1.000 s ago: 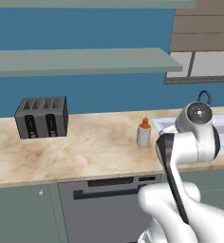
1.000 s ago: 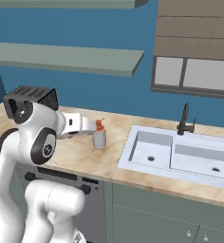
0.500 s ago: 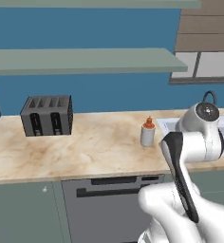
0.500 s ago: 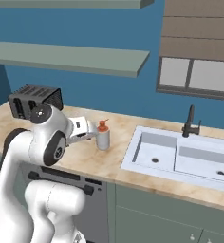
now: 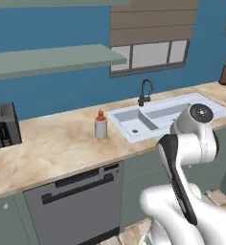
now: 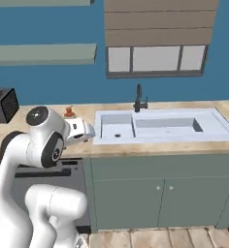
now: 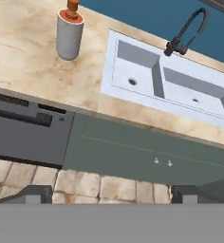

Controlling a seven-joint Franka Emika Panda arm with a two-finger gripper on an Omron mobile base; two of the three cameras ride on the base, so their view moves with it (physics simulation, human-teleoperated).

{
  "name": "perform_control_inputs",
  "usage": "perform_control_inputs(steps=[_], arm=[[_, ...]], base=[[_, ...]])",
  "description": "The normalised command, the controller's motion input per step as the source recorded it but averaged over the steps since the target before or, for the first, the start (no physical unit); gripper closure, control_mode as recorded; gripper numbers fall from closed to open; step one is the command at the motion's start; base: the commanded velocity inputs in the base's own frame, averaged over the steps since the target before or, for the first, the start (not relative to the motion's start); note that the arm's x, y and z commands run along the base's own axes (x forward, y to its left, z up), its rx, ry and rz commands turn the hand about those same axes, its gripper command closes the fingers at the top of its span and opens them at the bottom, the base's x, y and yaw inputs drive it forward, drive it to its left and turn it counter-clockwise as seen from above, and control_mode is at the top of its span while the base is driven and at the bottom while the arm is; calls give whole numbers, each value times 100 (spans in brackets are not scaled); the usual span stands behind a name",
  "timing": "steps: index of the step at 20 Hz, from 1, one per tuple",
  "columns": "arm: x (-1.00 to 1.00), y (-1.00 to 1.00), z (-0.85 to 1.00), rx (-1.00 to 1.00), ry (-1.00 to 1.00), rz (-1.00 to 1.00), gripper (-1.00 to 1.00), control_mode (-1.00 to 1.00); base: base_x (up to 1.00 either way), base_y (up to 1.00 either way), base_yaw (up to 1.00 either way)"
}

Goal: Restock the sink supplies by placing the sponge and soap dispenser on the counter and next to the sink. Make sure the soap dispenser is upright.

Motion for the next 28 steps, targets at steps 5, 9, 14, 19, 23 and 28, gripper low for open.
perform_control_inputs(steps=[5, 9, 14, 19, 23, 28], arm=[[0, 0, 0, 0, 0, 0, -100, 100], [0, 0, 0, 0, 0, 0, -100, 100], [0, 0, 0, 0, 0, 0, -100, 100], [0, 0, 0, 0, 0, 0, -100, 100], [0, 0, 0, 0, 0, 0, -100, 100], [0, 0, 0, 0, 0, 0, -100, 100]], base=[[-58, 0, -81], [-48, 0, -85], [-34, 0, -84], [-25, 0, -82], [-16, 0, -80], [-1, 0, -80]])
